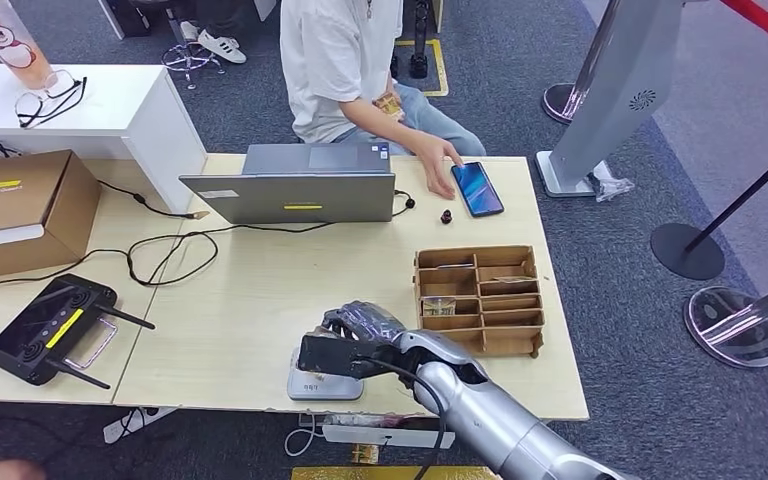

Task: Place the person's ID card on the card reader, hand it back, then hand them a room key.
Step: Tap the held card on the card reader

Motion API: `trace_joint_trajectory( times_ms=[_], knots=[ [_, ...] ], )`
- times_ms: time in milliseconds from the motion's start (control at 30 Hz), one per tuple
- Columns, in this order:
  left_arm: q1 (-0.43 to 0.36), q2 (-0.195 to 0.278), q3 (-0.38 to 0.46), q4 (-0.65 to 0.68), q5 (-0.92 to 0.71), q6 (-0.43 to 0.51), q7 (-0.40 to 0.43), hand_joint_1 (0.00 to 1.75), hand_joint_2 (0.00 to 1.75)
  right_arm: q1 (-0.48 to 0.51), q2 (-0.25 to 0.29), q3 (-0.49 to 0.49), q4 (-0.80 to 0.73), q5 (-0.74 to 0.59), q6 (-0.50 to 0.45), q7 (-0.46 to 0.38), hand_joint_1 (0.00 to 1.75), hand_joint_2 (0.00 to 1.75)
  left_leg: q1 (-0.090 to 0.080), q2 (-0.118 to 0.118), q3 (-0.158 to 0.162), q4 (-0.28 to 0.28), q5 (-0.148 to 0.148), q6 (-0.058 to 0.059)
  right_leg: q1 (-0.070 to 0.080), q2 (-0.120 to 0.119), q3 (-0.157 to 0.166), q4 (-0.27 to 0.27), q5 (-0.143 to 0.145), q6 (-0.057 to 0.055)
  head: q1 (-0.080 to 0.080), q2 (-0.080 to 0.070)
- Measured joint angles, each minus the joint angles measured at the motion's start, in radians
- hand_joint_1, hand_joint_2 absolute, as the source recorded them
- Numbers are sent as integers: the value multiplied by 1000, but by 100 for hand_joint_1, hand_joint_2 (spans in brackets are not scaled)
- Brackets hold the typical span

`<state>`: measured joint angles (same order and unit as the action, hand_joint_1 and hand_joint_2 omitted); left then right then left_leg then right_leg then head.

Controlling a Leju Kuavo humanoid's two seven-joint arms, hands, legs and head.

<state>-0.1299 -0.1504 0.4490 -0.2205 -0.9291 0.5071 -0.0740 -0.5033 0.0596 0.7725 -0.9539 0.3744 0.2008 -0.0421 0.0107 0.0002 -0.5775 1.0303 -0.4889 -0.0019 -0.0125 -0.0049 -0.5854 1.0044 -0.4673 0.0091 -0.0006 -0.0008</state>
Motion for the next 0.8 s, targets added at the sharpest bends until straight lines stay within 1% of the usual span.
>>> trace_joint_trajectory(
  times_ms=[367, 800],
  knots=[
    [-2, -1, 0, 0, -2, 1, 1, 0, 0, -16, 2, 41, 56, 101, -45, 42, 175, 175, 0, 0, 0, 0, 0, 0, 0, 0, 0, 0, 0, 0, 0, 0],
    [-2, -1, 1, 0, 16, 6, 7, 0, 0, -37, 8, 65, 95, 153, -60, 65, 175, 175, 0, 0, 0, 0, 0, 0, 0, 0, 0, 0, 0, 0, 0, 0]
  ],
)
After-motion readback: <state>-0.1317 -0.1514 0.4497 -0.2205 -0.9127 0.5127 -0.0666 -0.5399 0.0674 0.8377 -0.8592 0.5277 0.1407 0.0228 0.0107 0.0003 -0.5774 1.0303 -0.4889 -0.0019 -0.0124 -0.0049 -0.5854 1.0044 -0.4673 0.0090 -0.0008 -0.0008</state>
